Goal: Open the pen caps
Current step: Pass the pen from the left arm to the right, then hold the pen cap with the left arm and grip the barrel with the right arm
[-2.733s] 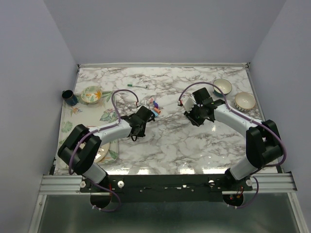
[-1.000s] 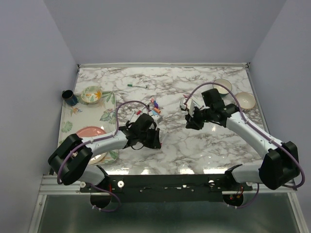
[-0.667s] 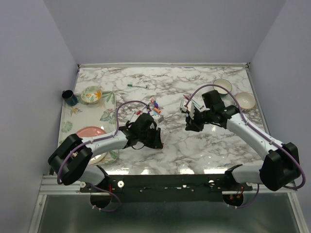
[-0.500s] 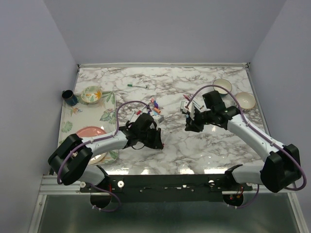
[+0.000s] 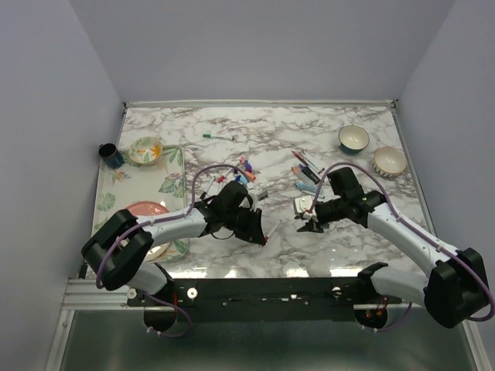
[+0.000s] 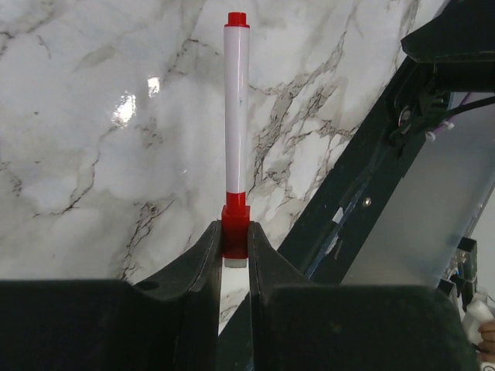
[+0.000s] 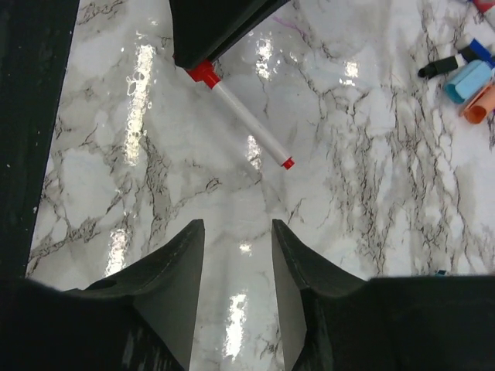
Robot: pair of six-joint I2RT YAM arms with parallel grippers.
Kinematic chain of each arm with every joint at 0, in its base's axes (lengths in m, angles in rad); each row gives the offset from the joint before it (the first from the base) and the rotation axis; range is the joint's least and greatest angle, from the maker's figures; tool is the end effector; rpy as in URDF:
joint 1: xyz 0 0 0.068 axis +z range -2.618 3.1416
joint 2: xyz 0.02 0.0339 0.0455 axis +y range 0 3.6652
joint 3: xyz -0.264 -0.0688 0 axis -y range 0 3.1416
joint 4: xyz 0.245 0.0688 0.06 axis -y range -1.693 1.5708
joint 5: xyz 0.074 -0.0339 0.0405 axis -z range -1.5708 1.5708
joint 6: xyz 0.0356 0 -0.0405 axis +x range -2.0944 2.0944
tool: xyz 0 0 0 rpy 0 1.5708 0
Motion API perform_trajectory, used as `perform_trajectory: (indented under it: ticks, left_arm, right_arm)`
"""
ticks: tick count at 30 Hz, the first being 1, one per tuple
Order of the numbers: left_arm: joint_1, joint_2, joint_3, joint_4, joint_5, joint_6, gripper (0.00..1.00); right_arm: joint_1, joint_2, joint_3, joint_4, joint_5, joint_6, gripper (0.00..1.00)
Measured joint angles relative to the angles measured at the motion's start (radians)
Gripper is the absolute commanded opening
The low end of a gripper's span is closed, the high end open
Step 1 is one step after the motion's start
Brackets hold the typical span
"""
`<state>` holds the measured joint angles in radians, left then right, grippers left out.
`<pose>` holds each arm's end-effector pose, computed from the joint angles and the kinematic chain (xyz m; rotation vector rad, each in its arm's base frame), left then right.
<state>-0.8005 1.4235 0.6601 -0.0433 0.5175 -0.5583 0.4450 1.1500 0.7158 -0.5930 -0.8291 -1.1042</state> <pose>0.1770 -0.2077 0.1728 0.5896 2.5520 -1.1938 0.1786 0.1143 0.2219 -1.7906 1.4308 0.7420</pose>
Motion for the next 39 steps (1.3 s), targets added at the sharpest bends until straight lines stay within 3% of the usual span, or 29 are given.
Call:
perform_trajectory:
  ticks: [9, 24, 30, 33, 34, 35, 38, 39]
  left_arm:
    - [-0.045, 0.097, 0.070, -0.003, 0.084, 0.001, 0.00]
    - [-0.086, 0.181, 0.184, -0.012, 0.153, 0.016, 0.00]
    - [-0.090, 0.182, 0.200, -0.035, 0.160, 0.024, 0.00]
    - [-0.092, 0.182, 0.209, -0.053, 0.161, 0.034, 0.00]
    - [-0.092, 0.182, 0.210, -0.056, 0.161, 0.036, 0.00]
    - [-0.092, 0.181, 0.211, -0.059, 0.160, 0.042, 0.00]
    - [-0.088, 0.177, 0.213, -0.065, 0.156, 0.050, 0.17]
    - [-0.089, 0.169, 0.212, -0.067, 0.146, 0.050, 0.30]
  right_arm:
    - [0.047, -0.035, -0.065, 0.005, -0.019, -0.170, 0.54]
    - [0.187, -0.016, -0.113, 0.077, 0.081, -0.214, 0.53]
    - [0.211, 0.009, -0.118, 0.095, 0.129, -0.215, 0.33]
    - [0.215, 0.014, -0.118, 0.113, 0.159, -0.211, 0.13]
    - [0.216, 0.014, -0.118, 0.119, 0.167, -0.210, 0.01]
    - [0.216, 0.015, -0.118, 0.116, 0.171, -0.208, 0.01]
    - [0.219, 0.016, -0.119, 0.106, 0.183, -0.203, 0.01]
    - [0.219, 0.016, -0.119, 0.106, 0.183, -0.201, 0.01]
